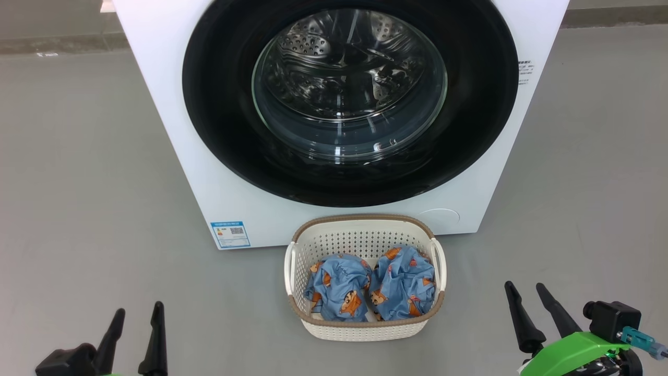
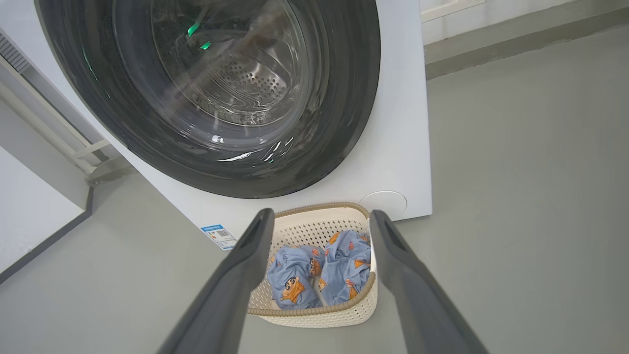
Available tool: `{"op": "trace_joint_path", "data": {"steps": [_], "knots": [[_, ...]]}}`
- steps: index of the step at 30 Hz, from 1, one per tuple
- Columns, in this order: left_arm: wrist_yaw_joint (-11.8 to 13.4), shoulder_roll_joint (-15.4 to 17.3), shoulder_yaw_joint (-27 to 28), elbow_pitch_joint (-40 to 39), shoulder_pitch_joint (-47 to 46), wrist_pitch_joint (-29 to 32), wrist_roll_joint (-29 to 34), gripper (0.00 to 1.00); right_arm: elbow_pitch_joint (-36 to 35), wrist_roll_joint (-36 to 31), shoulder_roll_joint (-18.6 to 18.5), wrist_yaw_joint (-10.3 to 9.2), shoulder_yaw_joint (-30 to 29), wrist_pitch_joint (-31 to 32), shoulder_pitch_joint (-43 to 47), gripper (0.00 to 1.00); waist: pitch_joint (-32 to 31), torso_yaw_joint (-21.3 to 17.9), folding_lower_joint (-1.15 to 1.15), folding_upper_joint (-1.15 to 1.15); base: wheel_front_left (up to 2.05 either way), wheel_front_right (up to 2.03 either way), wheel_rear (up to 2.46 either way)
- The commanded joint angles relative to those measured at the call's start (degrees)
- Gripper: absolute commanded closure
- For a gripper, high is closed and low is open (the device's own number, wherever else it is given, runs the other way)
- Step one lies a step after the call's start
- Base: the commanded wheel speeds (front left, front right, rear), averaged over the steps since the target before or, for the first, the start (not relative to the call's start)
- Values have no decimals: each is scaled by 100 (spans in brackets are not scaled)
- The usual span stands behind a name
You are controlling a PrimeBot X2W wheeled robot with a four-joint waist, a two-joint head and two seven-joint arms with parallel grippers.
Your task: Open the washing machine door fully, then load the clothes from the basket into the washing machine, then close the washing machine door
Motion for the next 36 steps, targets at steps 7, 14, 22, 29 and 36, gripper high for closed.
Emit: {"op": "trace_joint_path", "data": {"steps": [7,14,22,29,36], "knots": [[-14,199,156,-140,-136,-214,418,0,-95,-561,-139,8,39,-203,-141,0,-1,-4,0,0,0,0,0],[-15,272,167,-121,-146,-332,726,0,-111,-971,-181,9,-138,-320,-43,0,-10,-6,0,0,0,0,0],[-15,326,153,-80,-123,-380,830,0,-142,-1168,-178,9,-267,-368,15,0,-17,-53,0,0,0,0,0],[-15,286,239,-50,-164,-380,1044,0,-161,-1203,-130,9,-278,-368,0,0,-1,-69,0,0,18,18,-35],[-15,250,308,-30,-188,-380,1054,0,-158,-1207,-107,9,-294,-368,4,0,1,-72,0,0,70,69,-139]]}}
